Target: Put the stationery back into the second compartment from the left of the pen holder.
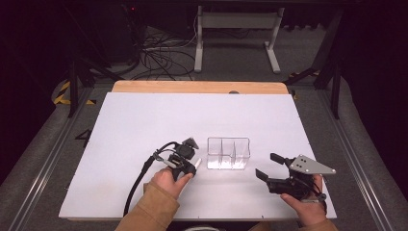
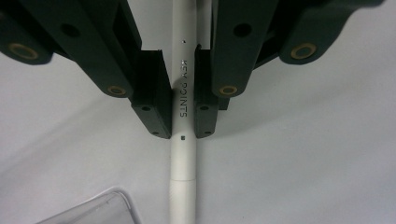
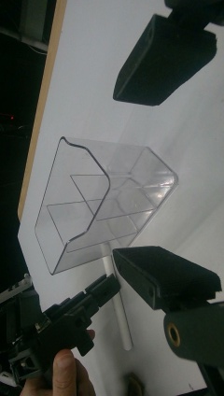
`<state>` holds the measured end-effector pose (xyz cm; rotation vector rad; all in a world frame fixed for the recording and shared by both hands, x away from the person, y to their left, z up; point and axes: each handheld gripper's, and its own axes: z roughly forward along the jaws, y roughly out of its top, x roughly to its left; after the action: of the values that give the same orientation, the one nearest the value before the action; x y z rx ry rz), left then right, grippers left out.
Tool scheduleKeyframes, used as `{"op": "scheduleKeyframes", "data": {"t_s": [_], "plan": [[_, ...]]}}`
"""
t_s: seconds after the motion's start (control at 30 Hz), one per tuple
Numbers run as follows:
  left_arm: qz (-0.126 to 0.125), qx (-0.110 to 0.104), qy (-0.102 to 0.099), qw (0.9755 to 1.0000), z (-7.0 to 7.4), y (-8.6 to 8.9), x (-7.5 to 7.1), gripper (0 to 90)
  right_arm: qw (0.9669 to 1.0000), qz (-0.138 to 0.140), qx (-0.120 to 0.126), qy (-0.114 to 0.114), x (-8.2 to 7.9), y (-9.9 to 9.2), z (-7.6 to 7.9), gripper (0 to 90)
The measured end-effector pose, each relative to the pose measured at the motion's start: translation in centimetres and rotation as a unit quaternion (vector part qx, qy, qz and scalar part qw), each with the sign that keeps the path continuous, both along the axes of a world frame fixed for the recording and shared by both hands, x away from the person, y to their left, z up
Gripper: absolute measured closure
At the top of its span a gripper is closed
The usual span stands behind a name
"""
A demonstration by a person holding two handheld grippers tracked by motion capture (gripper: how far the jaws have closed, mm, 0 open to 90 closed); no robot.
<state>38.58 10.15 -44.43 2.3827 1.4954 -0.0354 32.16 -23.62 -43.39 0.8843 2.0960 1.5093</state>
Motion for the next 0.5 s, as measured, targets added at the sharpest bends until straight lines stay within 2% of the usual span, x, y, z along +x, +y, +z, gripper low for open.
{"op": "scheduleKeyframes", "data": {"t_s": [0.27, 0.3, 0.4, 0.5], "plan": [[0.003, -0.009, -0.003, 0.9999, 0.1, 0.1, 0.0, 78.5, 1.0, 0.002, 0.0, 0.001, 0.1, 0.0, -0.1, 20.4], [0.003, -0.016, -0.006, 0.9998, 0.2, 0.2, 0.0, 78.5, 1.0, 0.002, 0.0, 0.001, 0.0, 0.0, -0.1, 20.4], [0.001, -0.02, -0.016, 0.9997, 0.5, 0.4, -0.2, 78.6, 1.0, 0.001, 0.002, 0.0, 0.1, -0.1, -0.1, 20.4], [0.004, -0.03, -0.037, 0.9988, 1.1, 0.8, -0.4, 78.6, 1.0, 0.001, 0.001, -0.002, 0.0, -0.1, -0.1, 20.4]]}}
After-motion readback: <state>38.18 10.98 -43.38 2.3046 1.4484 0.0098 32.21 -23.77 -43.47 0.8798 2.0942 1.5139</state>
